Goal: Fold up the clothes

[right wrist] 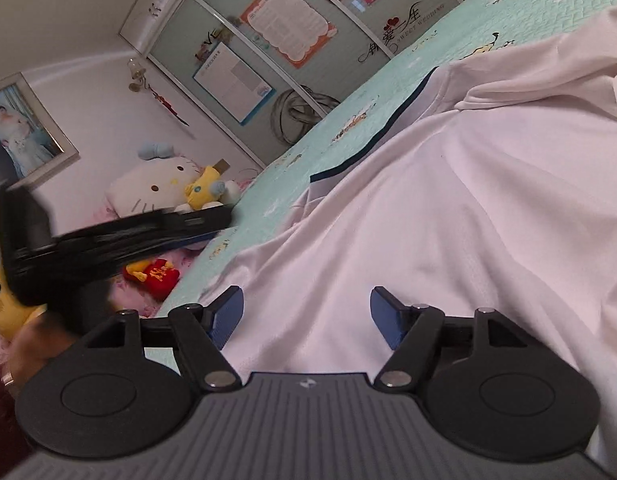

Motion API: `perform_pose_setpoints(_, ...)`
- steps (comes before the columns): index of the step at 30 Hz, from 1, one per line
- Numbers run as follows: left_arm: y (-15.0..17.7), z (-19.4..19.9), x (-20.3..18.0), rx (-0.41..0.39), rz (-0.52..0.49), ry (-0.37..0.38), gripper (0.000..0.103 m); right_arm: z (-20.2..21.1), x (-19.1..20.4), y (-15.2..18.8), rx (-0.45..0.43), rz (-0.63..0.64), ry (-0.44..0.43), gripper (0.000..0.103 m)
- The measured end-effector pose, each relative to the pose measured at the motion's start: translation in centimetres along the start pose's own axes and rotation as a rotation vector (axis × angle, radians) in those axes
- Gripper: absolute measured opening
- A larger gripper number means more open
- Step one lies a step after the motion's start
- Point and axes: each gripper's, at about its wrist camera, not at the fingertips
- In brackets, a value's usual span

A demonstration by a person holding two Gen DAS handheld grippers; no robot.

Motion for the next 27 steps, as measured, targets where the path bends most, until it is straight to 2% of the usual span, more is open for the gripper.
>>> perform_pose_setpoints(2, -1.8, -2.1, -0.7, 0.016, -0.08, 0.007, 0.046, 0.0, 0.0, 0.0, 0.0, -0.004, -0.003, 0.07)
perform_pose_setpoints(3, -2.7, -3.2, -1.1, 0.023, -0.12, 0.01, 0.042, 0.1, 0.0, 0.0, -0.001, -0.006, -0.004, 0.07)
perform_pose_setpoints(5, -3.2, -4.4, -1.0, 0.05, -0.12, 0.015, 0.039, 0.1, -0.1, 0.0, -0.001, -0.009, -0.006, 0.07)
perform_pose_setpoints(11, -4.3, -7.5, -0.1, 0.135, -0.085, 0.03, 0.037, 0.2, -0.1, 0.0, -0.003, -0.02, -0.013, 0.07)
perform_pose_setpoints(12, -4.4, -8.1, 0.0, 0.149, -0.079, 0.033, 0.032, 0.2, -0.1, 0.0, -0.003, -0.022, -0.014, 0.07)
perform_pose_setpoints(13, -4.6, -8.6, 0.1, 0.163, -0.073, 0.036, 0.011, 0.2, -0.1, 0.0, -0.003, -0.023, -0.015, 0.07)
perform_pose_setpoints(15, -5.4, -9.0, 0.5, 0.176, -0.053, 0.036, 0.007, 0.2, -0.1, 0.0, -0.003, -0.024, -0.016, 0.07)
perform_pose_setpoints(18, -8.4, -8.0, 0.2, 0.099, -0.092, -0.039, 0.007, 0.2, -0.1, 0.0, -0.005, -0.023, -0.017, 0.07)
perform_pose_setpoints(20, -10.9, -7.5, 0.2, 0.009, -0.126, -0.172, 0.007, 0.1, 0.0, 0.0, -0.004, -0.022, -0.016, 0.07)
perform_pose_setpoints(22, -13.0, -7.4, 0.6, -0.06, -0.152, -0.264, 0.008, 0.0, 0.1, 0.0, -0.002, -0.02, -0.013, 0.07)
perform_pose_setpoints(23, -13.7, -8.0, 0.8, -0.051, -0.163, -0.311, 0.01, 0.0, 0.1, 0.0, -0.001, -0.02, -0.014, 0.07)
perform_pose_setpoints(25, -13.8, -9.3, 1.3, -0.01, -0.156, -0.353, 0.014, 0.0, 0.0, 0.0, -0.002, -0.021, -0.02, 0.07)
perform_pose_setpoints(26, -13.5, -9.5, 1.8, -0.001, -0.129, -0.337, 0.017, 0.0, 0.0, 0.0, -0.002, -0.021, -0.021, 0.07)
perform_pose_setpoints(27, -13.2, -9.6, 2.4, 0.006, -0.095, -0.31, 0.026, 0.0, 0.1, 0.0, -0.001, -0.021, -0.022, 0.07)
Point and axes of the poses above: each gripper's, at about its wrist camera, not at the fingertips, and z roughly against the way its jaws point, x to its left, y to its underside, and after that the axes turned 11 degrees about x, right-handed
